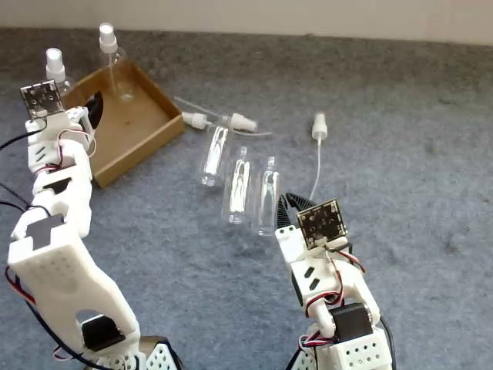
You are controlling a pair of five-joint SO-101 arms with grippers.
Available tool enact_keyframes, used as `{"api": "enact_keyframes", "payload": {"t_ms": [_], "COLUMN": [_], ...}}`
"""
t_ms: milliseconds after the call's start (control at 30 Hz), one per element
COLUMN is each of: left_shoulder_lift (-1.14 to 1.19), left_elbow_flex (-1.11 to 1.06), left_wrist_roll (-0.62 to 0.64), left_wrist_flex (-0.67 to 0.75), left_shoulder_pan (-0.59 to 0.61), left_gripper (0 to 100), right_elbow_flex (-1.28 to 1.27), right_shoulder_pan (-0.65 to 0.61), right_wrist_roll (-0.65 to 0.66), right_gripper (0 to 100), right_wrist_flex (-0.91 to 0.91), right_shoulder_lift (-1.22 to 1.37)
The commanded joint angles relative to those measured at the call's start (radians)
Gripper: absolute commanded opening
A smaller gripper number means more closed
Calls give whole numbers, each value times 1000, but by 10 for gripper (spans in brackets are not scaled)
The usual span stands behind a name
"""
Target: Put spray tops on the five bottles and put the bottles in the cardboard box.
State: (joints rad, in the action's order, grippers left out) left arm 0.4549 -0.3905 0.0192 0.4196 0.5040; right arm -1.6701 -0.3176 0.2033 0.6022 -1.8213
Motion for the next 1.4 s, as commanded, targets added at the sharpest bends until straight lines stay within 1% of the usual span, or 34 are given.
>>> {"api": "enact_keyframes", "payload": {"t_ms": [0, 167, 333, 433, 567, 667, 767, 867, 900, 967, 1167, 1233, 1300, 1367], "left_shoulder_lift": [-174, -317, -490, -598, -736, -842, -943, -1017, -1033, -1049, -1049, -1049, -1049, -1052], "left_elbow_flex": [-1, -12, -12, -10, -10, -10, -10, -12, -12, -12, -47, -90, -154, -237], "left_wrist_roll": [-5, -5, -5, -5, -5, -5, -2, 2, 3, 3, 3, 3, 3, 3], "left_wrist_flex": [-215, -474, -770, -953, -1160, -1326, -1501, -1617, -1643, -1671, -1672, -1634, -1562, -1475], "left_shoulder_pan": [10, 12, 25, 18, -16, -73, -166, -271, -303, -364, -542, -607, -654, -682], "left_gripper": [359, 356, 354, 354, 354, 354, 354, 354, 350, 307, 86, 40, 11, 5], "right_elbow_flex": [-114, -114, -114, -114, -114, -111, -111, -111, -111, -111, -111, -111, -111, -111], "right_shoulder_pan": [15, 15, 15, 15, 15, 15, 15, 15, 15, 15, 22, 50, 73, 88], "right_wrist_roll": [-6, -6, -6, -6, -6, -6, -6, -6, -6, -6, -6, -6, -6, -9], "right_gripper": [23, 23, 23, 23, 23, 23, 23, 23, 23, 23, 23, 23, 23, 23], "right_wrist_flex": [-19, -19, -19, -19, -19, -19, -19, -19, -19, -19, -19, -21, -25, -25], "right_shoulder_lift": [2, 2, 2, 2, 2, 2, 2, 2, 2, 2, 2, -1, -7, -7]}}
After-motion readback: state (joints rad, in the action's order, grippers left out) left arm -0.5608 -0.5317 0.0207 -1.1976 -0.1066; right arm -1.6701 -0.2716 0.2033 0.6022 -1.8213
